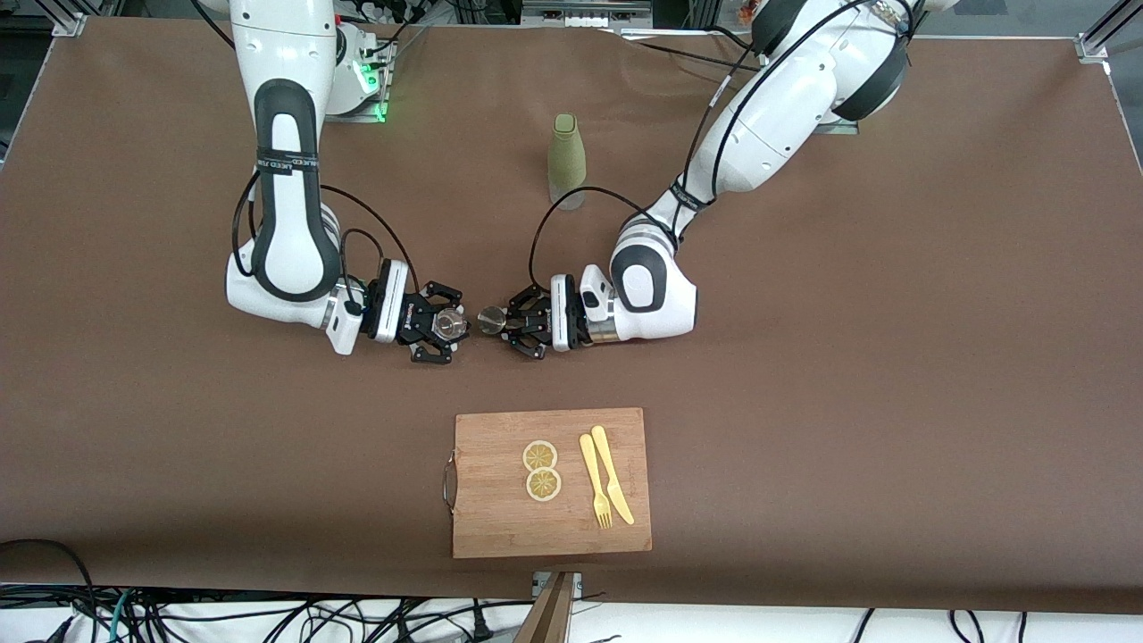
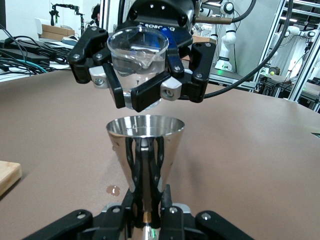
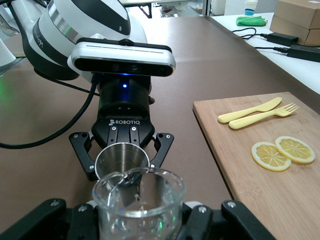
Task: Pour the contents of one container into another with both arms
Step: 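Tilt the glass cup with the right gripper, pouring liquid into the jigger, then carry the glass cup back with the right gripper while the left gripper withdraws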
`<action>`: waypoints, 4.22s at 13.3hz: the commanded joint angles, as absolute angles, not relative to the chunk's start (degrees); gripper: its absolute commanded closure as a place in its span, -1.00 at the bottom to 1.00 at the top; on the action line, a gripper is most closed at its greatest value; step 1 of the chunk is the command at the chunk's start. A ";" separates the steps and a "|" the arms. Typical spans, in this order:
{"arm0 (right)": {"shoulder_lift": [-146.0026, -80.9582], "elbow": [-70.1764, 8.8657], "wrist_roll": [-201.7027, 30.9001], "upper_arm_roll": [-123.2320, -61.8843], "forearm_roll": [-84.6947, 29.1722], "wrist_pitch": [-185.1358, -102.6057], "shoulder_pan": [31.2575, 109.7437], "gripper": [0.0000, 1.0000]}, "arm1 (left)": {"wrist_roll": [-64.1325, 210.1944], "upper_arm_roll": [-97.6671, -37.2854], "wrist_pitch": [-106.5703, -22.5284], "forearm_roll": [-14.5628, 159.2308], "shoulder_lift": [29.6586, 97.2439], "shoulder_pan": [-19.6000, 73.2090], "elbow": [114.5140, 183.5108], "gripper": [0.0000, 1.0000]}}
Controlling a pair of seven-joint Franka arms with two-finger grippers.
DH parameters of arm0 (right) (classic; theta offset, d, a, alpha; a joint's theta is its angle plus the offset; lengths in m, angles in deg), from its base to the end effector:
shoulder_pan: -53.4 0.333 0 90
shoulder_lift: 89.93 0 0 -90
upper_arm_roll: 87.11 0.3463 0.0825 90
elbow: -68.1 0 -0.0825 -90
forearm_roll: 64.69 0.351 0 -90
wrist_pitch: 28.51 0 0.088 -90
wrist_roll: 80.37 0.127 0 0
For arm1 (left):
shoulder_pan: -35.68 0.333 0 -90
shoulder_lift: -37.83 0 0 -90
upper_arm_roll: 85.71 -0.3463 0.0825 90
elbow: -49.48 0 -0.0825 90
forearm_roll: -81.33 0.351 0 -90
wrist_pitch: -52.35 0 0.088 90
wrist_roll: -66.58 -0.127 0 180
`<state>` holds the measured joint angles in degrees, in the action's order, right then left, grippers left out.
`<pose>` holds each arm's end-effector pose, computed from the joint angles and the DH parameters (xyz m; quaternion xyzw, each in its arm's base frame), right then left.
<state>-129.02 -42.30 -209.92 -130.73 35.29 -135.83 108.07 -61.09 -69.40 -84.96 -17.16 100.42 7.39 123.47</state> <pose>0.5710 0.2545 0.2494 -0.6478 -0.5846 -0.3493 0.3414 0.5708 -0.5036 0.1367 0.6233 -0.4984 0.3890 0.4603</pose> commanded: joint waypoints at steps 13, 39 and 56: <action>-127.28 -40.62 -207.46 -132.20 34.36 -143.39 112.90 0.66 | -60.42 -69.63 -85.64 -18.87 101.20 6.76 121.55 1.00; -126.93 -43.08 -205.97 -138.35 32.34 -148.92 123.71 0.66 | -60.51 -70.07 -84.94 -18.52 101.11 7.29 122.43 1.00; -119.28 -38.07 -200.60 -134.22 27.59 -121.16 100.26 0.66 | -62.25 -69.98 -80.82 -13.52 93.21 14.48 133.56 1.00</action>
<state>-120.80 -38.90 -201.58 -136.40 29.25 -123.58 103.66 -59.17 -70.17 -83.51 -15.33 98.03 11.17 125.93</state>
